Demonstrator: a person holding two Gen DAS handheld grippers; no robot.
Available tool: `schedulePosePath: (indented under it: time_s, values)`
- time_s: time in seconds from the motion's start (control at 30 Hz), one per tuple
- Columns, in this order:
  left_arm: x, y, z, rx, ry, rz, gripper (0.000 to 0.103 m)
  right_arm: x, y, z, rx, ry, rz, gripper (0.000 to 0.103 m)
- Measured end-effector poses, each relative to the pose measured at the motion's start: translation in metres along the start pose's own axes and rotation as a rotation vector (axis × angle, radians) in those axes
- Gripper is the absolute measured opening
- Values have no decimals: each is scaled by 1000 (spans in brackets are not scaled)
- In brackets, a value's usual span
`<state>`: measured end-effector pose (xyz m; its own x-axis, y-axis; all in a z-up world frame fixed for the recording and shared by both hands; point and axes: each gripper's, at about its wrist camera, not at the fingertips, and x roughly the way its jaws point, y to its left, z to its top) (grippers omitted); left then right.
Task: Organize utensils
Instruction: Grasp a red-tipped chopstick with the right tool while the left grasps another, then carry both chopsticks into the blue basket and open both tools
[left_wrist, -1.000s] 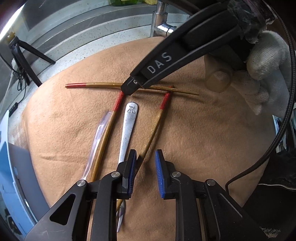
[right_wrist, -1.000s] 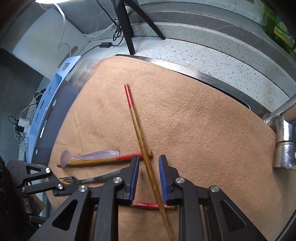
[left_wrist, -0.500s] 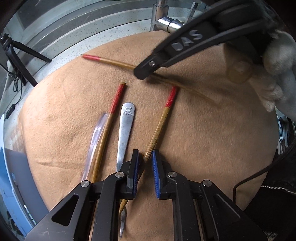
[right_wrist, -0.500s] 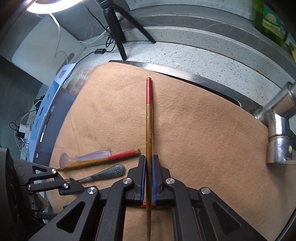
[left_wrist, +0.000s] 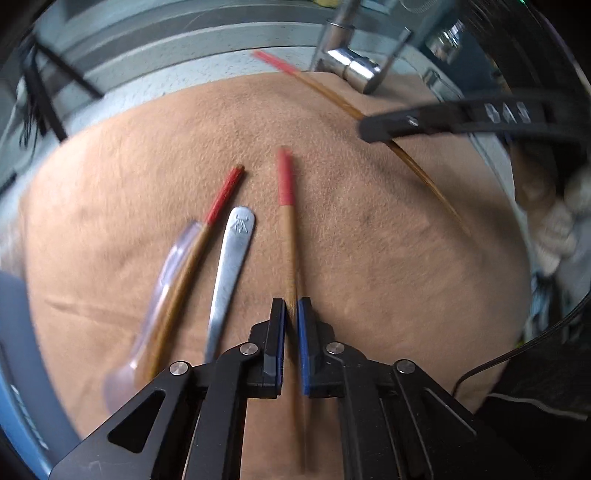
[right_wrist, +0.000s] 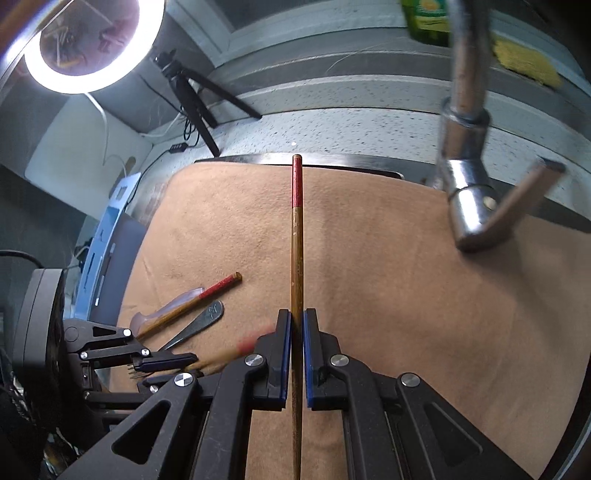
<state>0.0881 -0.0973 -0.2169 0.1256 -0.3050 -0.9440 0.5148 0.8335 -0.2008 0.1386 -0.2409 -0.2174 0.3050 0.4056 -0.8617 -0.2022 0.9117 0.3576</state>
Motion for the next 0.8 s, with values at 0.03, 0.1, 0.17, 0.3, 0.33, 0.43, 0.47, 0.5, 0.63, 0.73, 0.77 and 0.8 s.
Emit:
schedulePosePath:
  time_s: [0.03,0.1,0.17,0.3,0.33,0.43,0.47,0.5,0.63,0.73,0.77,0.8]
  values:
    - [0,2,-1,-20,-4,-9,5,-2,-2,-3,7,-3,-1,6]
    - [0,7,-4,-38,-6,-18,5,-3,-4,-9,20,-1,2,6]
    - [1,7,-7,-46,-7,-21,5,-3,-6,-16,30,8,6,6]
    - [1,-2,-14,-53,-23,-24,5,-1,-11,-26,57,15,11,6]
    - [-3,-3,-17,-65,-37,-37,5,-2,-10,-28,64,11,17,6]
    - [-14,-5,-19,-105,-76,-68,5,-8,-6,-31,67,-2,29,6]
    - [-15,-3,-19,-114,-87,-72,5,-11,-3,-32,68,-9,35,6]
    - [-18,2,-18,-118,-94,-74,5,-12,-1,-33,68,-13,38,6]
    - [-40,15,-29,-140,-138,-70,5,-21,17,-32,57,-38,64,6]
    - [-55,29,-35,-173,-172,-64,5,-25,35,-29,38,-50,85,6]
    - [-63,36,-40,-187,-185,-55,5,-26,43,-27,30,-54,96,6]
    - [-66,38,-41,-195,-191,-50,5,-26,48,-26,28,-56,106,6]
